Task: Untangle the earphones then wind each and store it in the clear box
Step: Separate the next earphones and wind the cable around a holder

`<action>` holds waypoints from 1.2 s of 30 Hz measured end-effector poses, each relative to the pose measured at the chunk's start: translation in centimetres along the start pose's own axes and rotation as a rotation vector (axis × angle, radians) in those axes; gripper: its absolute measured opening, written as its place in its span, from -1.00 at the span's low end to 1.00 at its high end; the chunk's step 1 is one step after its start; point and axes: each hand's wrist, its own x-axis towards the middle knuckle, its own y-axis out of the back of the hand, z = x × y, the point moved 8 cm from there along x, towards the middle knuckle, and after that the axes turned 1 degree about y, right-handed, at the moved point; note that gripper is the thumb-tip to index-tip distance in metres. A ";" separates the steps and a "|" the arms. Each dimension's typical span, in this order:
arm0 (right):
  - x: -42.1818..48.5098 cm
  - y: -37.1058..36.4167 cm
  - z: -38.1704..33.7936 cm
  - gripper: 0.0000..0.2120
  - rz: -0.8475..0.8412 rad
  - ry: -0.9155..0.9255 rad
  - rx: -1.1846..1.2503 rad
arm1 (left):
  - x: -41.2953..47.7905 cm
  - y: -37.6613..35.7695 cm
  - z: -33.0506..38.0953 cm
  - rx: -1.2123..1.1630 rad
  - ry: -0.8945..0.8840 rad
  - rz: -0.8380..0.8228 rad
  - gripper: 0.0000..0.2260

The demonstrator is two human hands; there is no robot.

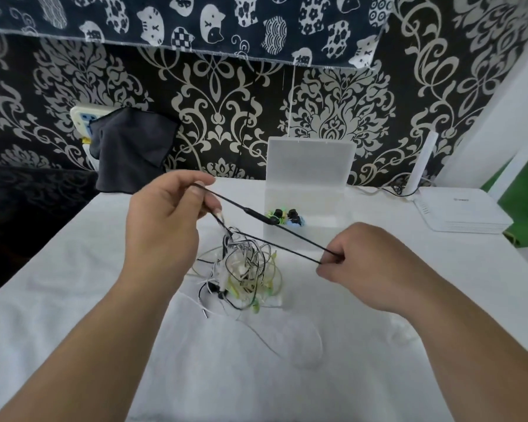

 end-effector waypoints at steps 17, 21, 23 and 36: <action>0.5 3.9 2.9 -0.80 0.315 -0.203 -0.101 | 0.7 0.8 -0.5 0.492 0.000 -0.002 -0.80; 0.8 2.2 3.1 -0.82 0.167 -0.197 -0.088 | 0.0 -0.8 -1.5 -0.029 0.160 -0.082 -0.84; 0.8 0.7 2.7 -0.62 0.042 -0.139 -0.015 | -0.1 -1.2 -0.6 0.007 0.087 -0.110 -0.85; 0.7 -0.2 -3.7 -0.78 0.145 0.170 0.660 | -2.6 -5.1 0.5 0.328 -0.056 -0.393 -0.86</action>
